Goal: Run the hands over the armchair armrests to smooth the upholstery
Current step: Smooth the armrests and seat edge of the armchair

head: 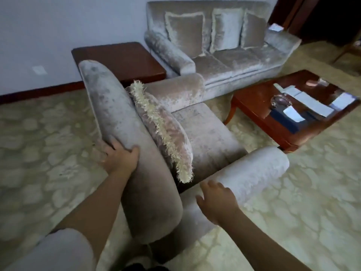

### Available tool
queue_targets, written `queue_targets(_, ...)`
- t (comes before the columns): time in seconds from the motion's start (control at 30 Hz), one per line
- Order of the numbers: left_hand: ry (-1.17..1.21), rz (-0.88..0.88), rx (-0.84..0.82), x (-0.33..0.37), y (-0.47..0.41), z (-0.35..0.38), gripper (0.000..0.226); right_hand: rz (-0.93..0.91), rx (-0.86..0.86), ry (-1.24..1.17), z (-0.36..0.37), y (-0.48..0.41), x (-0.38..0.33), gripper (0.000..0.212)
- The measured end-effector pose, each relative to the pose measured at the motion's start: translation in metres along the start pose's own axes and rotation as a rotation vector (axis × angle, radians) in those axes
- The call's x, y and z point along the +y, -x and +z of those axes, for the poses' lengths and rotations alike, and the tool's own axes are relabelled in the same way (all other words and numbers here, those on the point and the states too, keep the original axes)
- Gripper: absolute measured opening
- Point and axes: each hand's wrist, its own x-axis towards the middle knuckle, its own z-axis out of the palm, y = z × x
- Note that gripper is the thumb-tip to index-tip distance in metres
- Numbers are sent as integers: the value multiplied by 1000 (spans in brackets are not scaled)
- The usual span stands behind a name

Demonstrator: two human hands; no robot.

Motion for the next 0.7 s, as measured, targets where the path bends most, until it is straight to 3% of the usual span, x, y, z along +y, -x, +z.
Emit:
queue_targets(0.03, 130, -157, -17, 3, 19, 2, 100, -40, -9, 9, -1, 2, 5, 38)
queue_targets(0.1, 232, -286, -7, 4, 56, 10, 110, -123, -33, 23, -5, -2, 6, 35)
queue_targets(0.23, 178, -338, 52, 1, 103, 24, 109, -350, -30, -17, -21, -37, -16, 32)
queue_targets(0.33, -63, -369, 130, 8, 104, 29, 100, -592, 39, -41, -35, -78, -48, 29)
queue_targets(0.43, -239, -390, 142, 8, 97, 34, 98, -857, 37, -253, -48, -114, -85, 26)
queue_targets(0.57, -183, -370, 122, 3, 99, 33, 85, -1006, -112, -501, -44, -127, -125, 25)
queue_targets(0.7, -30, -391, 116, 1, 102, 27, 67, -1152, -190, -274, -39, -146, -157, 28)
